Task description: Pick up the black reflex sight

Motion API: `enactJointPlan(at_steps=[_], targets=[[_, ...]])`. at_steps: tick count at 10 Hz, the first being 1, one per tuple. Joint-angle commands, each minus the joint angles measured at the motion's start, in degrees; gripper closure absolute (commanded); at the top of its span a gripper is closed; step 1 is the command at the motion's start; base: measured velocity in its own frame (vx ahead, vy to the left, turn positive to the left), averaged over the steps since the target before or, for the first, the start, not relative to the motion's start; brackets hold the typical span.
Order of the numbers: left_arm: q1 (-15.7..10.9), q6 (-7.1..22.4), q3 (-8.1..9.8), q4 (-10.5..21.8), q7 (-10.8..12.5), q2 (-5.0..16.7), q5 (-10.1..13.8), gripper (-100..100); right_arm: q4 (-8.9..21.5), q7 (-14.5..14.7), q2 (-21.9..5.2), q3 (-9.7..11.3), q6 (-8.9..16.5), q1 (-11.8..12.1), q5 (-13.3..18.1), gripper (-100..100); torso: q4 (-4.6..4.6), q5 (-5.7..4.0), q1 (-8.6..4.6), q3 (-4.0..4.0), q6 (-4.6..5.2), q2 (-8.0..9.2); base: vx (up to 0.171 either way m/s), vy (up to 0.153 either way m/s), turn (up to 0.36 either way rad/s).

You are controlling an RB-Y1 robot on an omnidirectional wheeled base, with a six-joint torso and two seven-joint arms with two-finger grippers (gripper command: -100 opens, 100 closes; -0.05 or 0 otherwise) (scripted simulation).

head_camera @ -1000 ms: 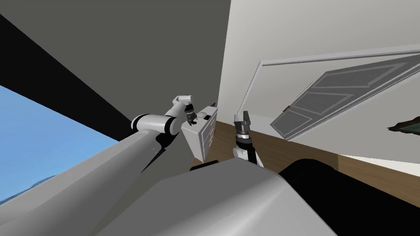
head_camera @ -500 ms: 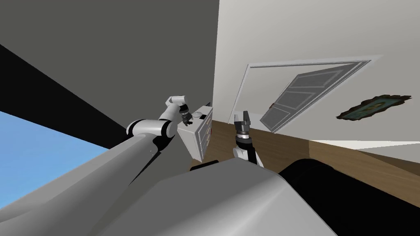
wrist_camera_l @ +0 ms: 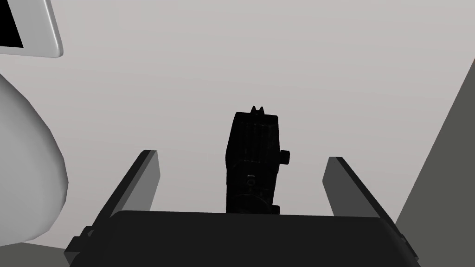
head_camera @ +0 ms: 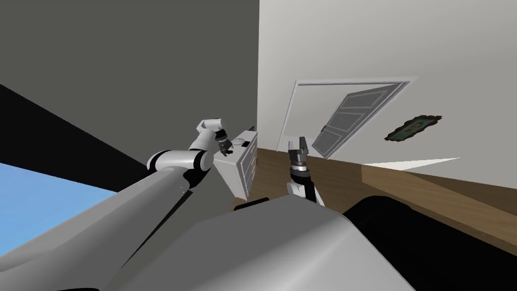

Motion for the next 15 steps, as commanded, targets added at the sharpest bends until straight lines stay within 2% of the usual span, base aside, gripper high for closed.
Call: enactJointPlan(at_steps=[1, 2, 3, 5, 6, 8, 9, 10, 11, 15], targets=[[2.7, 1.2, -0.11, -2.8, 1.3, 2.9, 0.7, -100, 0.0, 0.0, 0.0, 0.0, 0.0, 0.0, 0.0, 0, 0.0, 0.0, 0.0, 0.0, 0.0, 0.0, -0.068, 0.026, -0.39], [2.7, 1.2, -0.11, -2.8, 1.3, 3.3, 0.7, -100, 0.0, 0.0, 0.0, 0.0, 0.0, 0.0, 0.0, 0, 0.03, 0.02, 0.07, 0.08, -0.04, 0.13, -0.07, 0.027, -0.304], [4.7, 2.0, -0.2, -4.4, 2.1, 5.5, 1.1, -100, 0.0, 0.0, 0.0, 0.0, 0.0, 0.0, 0.0, 0, 0.02, 0.03, 0.1, 0.09, -0.03, 0.15, -0.066, 0.019, -0.434], [4.9, 2.0, -0.2, -5.5, 2.1, 5.5, 1.1, -100, 0.0, 0.0, 0.0, 0.0, 0.0, 0.0, 0.0, 0, -0.1, 0.09, 0.02, 0.01, -0.03, 0.12, -0.033, 0.009, -0.068], [4.9, 2.0, -0.2, -5.1, 2.1, 5.5, 1.1, -100, 0.0, 0.0, 0.0, 0.0, 0.0, 0.0, 0.0, 0, -0.12, 0.08, -0.01, -0.05, -0.04, 0.0, 0.003, -0.006, 0.03], [9.1, 3.7, -0.37, -9.4, 3.7, 9.5, 2.0, -100, 0.0, 0.0, 0.0, 0.0, 0.0, 0.0, 0.0, 0, -0.15, 0.06, -0.08, -0.1, 0.05, -0.05, -0.042, 0.002, -0.386], [9.4, 3.7, -0.37, -9.6, 3.7, 10.0, 2.0, -100, 0.0, 0.0, 0.0, 0.0, 0.0, 0.0, 0.0, 0, -0.24, 0.14, -0.02, -0.13, 0.08, -0.01, -0.07, 0.016, -0.264], [8.4, 2.9, -0.46, -8.2, 3.5, 9.4, 1.8, -100, 0.0, 0.0, 0.0, 0.0, 0.0, 0.0, 0.0, 0, -0.26, 0.15, 0.01, -0.14, 0.06, -0.02, -0.031, 0.009, -0.038], [8.4, 2.8, -0.48, -8.0, 3.5, 9.4, 1.8, 100, 0.0, 0.0, 0.0, 0.0, 0.0, 0.0, 0.0, 0, -0.28, 0.16, 0.01, -0.2, 0.02, -0.14, -0.006, 0.001, 0.007], [8.4, 2.8, -0.49, -8.0, 3.6, 9.4, 1.8, 100, 0.0, 0.0, 0.0, 0.0, 0.0, 0.0, 0.0, 0, -0.33, 0.17, 0.01, -0.33, 0.03, -0.34, 0.0, 0.0, 0.0]])
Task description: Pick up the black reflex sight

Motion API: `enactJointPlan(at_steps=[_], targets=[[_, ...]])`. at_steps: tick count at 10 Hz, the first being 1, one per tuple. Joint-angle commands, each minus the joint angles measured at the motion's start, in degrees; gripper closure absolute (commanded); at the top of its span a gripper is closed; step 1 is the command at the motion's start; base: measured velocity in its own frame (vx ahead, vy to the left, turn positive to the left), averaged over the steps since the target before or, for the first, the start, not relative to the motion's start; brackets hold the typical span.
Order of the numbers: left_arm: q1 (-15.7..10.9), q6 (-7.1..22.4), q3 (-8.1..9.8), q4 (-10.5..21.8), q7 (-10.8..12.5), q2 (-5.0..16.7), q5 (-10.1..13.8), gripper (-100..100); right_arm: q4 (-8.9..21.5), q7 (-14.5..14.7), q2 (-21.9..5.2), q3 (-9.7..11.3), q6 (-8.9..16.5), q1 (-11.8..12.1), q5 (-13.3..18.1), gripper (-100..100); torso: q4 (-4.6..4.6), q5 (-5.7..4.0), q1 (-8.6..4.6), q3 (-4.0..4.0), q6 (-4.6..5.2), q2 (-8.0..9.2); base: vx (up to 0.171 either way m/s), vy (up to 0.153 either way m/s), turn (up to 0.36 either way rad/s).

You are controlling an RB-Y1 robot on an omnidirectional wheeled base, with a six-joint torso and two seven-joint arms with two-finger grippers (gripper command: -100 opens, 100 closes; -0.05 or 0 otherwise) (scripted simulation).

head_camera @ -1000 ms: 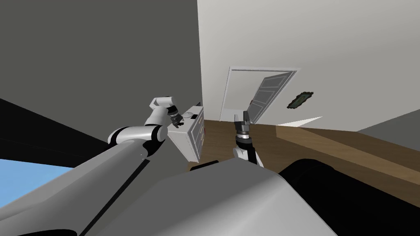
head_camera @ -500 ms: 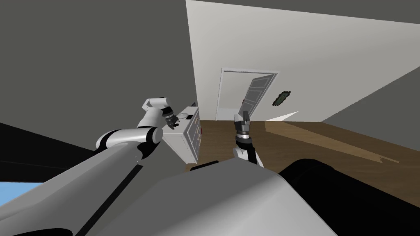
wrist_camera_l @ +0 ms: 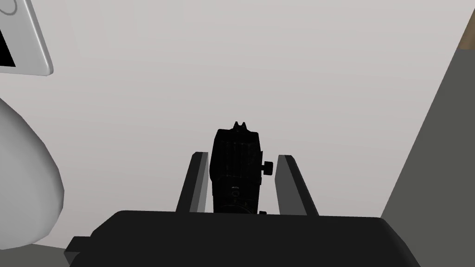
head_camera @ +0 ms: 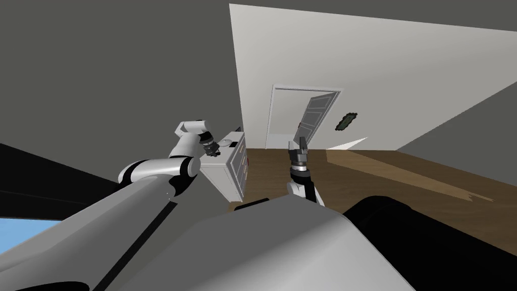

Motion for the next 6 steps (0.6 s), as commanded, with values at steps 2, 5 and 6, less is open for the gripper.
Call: enactJointPlan(at_steps=[2, 5, 6], targets=[[-1.3, 0.0, 0.2, 0.7, -0.7, -1.7, -0.3, 100, 0.0, 0.0, 0.0, 0.0, 0.0, 0.0, 0.0, 0, 0.0, 0.0, 0.0, 0.0, 0.0, -0.01, 0.02, -0.001, 0.155], [-3.5, -0.8, 0.29, 3.0, -1.5, -3.9, -0.7, 100, 0.0, 0.0, 0.0, 0.0, 0.0, 0.0, 0.0, 0, -0.05, -0.01, -0.06, -0.16, -0.02, -0.28, 0.065, -0.015, 0.254], [-5.7, -1.7, 0.37, 5.0, -2.3, -6.1, -1.1, 100, 0.0, 0.0, 0.0, 0.0, 0.0, 0.0, 0.0, 0, -0.04, -0.01, -0.02, -0.1, 0.0, -0.17, 0.026, 0.002, 0.39]])
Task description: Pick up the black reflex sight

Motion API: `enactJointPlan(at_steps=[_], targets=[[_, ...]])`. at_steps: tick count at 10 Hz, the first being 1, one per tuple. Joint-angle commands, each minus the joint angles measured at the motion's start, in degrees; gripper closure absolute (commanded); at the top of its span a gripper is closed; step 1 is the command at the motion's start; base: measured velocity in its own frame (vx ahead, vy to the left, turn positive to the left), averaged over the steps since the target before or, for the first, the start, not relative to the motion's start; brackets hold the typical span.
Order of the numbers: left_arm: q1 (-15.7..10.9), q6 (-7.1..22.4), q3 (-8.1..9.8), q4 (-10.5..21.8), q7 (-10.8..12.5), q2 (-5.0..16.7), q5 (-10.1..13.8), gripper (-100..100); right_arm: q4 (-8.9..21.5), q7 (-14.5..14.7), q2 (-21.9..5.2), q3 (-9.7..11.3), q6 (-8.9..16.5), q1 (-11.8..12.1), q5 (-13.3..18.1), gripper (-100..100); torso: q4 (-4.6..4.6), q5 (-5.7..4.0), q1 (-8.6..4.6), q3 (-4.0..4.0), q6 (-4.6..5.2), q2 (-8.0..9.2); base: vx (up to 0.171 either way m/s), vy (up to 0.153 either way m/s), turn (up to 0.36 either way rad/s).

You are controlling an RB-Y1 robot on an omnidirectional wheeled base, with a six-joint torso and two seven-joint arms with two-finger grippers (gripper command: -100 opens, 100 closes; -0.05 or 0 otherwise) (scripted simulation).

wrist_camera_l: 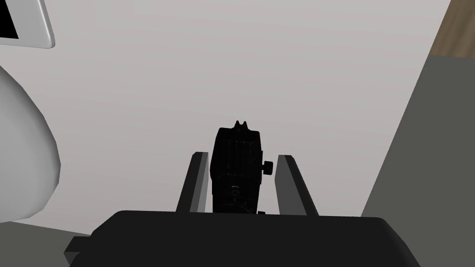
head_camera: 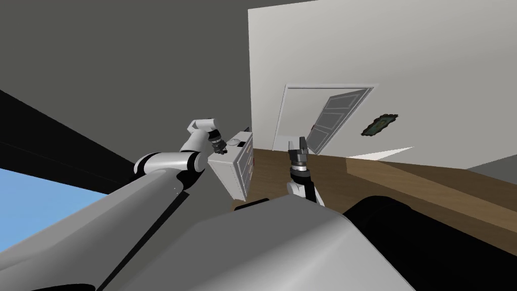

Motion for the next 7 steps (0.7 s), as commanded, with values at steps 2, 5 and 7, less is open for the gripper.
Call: enactJointPlan(at_steps=[2, 5, 7], targets=[[-1.8, -0.5, 0.23, 1.1, -1.2, -3.3, -0.6, 100, 0.0, 0.0, 0.0, 0.0, 0.0, 0.0, 0.0, 0, -0.02, 0.01, 0.0, -0.05, -0.01, -0.1, 0.072, -0.015, 0.359], [-4.1, -1.3, 0.31, 3.4, -2.0, -5.6, -1.0, 100, 0.0, 0.0, 0.0, 0.0, 0.0, 0.0, 0.0, 0, 0.0, -0.01, -0.06, 0.01, 0.07, 0.02, 0.03, -0.015, 0.158], [-6.3, -2.2, 0.4, 4.6, -2.8, -7.8, -1.5, 100, 0.0, 0.0, 0.0, 0.0, 0.0, 0.0, 0.0, 0, 0.01, -0.01, -0.05, 0.01, 0.05, 0.0, 0.041, -0.019, 0.281]])
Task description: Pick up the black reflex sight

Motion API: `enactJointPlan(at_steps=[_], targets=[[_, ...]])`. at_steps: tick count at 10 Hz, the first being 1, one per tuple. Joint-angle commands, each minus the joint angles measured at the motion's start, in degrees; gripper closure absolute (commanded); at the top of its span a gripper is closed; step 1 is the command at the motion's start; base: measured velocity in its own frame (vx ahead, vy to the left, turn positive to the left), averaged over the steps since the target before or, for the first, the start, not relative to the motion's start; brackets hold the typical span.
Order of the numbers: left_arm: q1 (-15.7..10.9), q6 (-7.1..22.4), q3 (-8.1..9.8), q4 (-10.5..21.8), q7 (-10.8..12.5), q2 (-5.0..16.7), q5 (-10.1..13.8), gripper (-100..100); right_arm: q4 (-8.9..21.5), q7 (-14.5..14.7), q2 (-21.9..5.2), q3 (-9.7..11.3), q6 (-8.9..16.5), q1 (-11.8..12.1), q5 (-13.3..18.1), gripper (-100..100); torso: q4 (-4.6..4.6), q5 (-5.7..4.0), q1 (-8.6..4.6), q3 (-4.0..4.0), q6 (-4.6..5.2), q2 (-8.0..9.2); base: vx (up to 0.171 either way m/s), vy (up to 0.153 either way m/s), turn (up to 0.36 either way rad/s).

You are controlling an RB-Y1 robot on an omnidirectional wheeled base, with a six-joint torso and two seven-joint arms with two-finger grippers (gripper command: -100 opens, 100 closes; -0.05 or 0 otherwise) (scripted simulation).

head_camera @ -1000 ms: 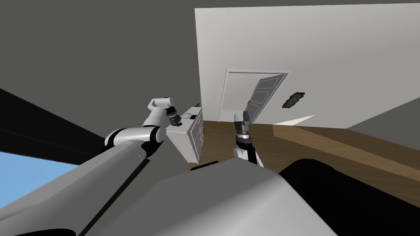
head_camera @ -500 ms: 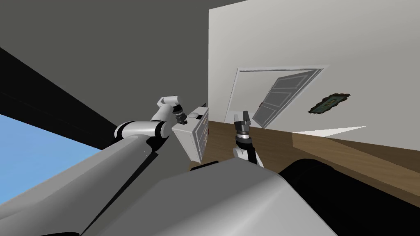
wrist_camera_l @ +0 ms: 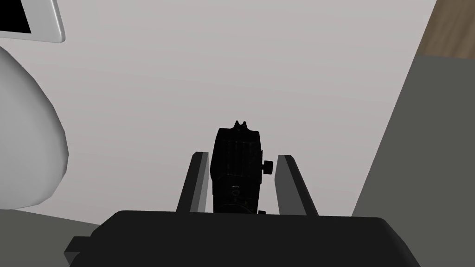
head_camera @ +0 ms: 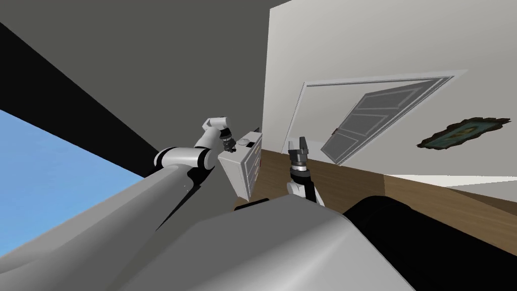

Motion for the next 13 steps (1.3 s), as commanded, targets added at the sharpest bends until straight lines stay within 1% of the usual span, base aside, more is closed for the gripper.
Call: enactJointPlan(at_steps=[1, 2, 3, 4, 5, 6, 7, 8, 9, 10, 11, 13], targets=[[-0.8, -1.1, 0.01, 2.3, -0.4, -0.2, -0.1, 100, 0.0, 0.0, 0.0, 0.0, 0.0, 0.0, 0.0, 0, 0.0, 0.0, 0.0, 0.0, 0.0, 0.0, 0.02, -0.008, -0.017], [-3.0, -1.9, 0.1, 4.1, -1.2, -2.4, -0.5, 100, 0.0, 0.0, 0.0, 0.0, 0.0, 0.0, 0.0, 0, -0.02, 0.0, 0.01, 0.0, 0.04, 0.03, 0.032, -0.006, 0.24], [-2.7, -1.9, 0.1, 1.8, -1.2, -2.4, -0.5, 100, 0.0, 0.0, 0.0, 0.0, 0.0, 0.0, 0.0, 0, 0.0, 0.0, 0.02, 0.01, -0.02, 0.02, 0.036, -0.019, 0.234], [-3.0, -1.9, 0.1, 2.5, -1.2, -2.4, -0.5, 100, 0.0, 0.0, 0.0, 0.0, 0.0, 0.0, 0.0, 0, 0.04, 0.0, 0.02, 0.02, -0.02, 0.01, 0.022, -0.014, 0.057], [-3.0, -1.9, 0.1, 4.5, -1.2, -2.4, -0.5, 100, 0.0, 0.0, 0.0, 0.0, 0.0, 0.0, 0.0, 0, 0.03, 0.01, 0.03, 0.03, 0.03, 0.05, 0.008, -0.002, -0.021], [-5.2, -2.7, 0.18, 5.9, -2.0, -4.6, -0.9, 100, 0.0, 0.0, 0.0, 0.0, 0.0, 0.0, 0.0, 0, -0.01, 0.02, 0.06, 0.04, 0.03, 0.1, 0.025, -0.004, 0.29], [-7.4, -3.6, 0.27, 9.0, -2.8, -6.4, -1.4, 100, 0.0, 0.0, 0.0, 0.0, 0.0, 0.0, 0.0, 0, 0.04, 0.0, 0.06, 0.06, -0.05, 0.08, 0.066, -0.029, 0.452], [-7.4, -3.6, 0.27, 9.0, -2.8, -6.9, -1.4, 100, 0.0, 0.0, 0.0, 0.0, 0.0, 0.0, 0.0, 0, 0.0, 0.0, 0.03, -0.01, -0.08, -0.03, 0.056, -0.036, 0.316], [-9.6, -4.4, 0.36, 10.6, -3.7, -9.1, -1.8, 100, 0.0, 0.0, 0.0, 0.0, 0.0, 0.0, 0.0, 0, -0.03, -0.01, 0.0, -0.04, -0.04, -0.05, 0.043, -0.037, 0.388], [-9.7, -4.4, 0.36, 11.2, -3.7, -9.1, -1.8, 100, 0.0, 0.0, 0.0, 0.0, 0.0, 0.0, 0.0, 0, -0.01, -0.03, -0.06, -0.02, -0.03, -0.03, 0.041, -0.039, 0.183], [-9.7, -4.4, 0.36, 11.3, -3.7, -9.1, -1.8, 100, 0.0, 0.0, 0.0, 0.0, 0.0, 0.0, 0.0, 0, -0.03, -0.04, -0.07, -0.03, 0.02, -0.03, 0.02, -0.016, -0.011], [-9.5, -4.1, 0.36, 10.8, -3.6, -9.1, -1.8, 100, 0.0, 0.0, 0.0, 0.0, 0.0, 0.0, 0.0, 0, -0.01, -0.03, 0.03, 0.03, 0.06, 0.08, -0.001, 0.003, -0.028]])
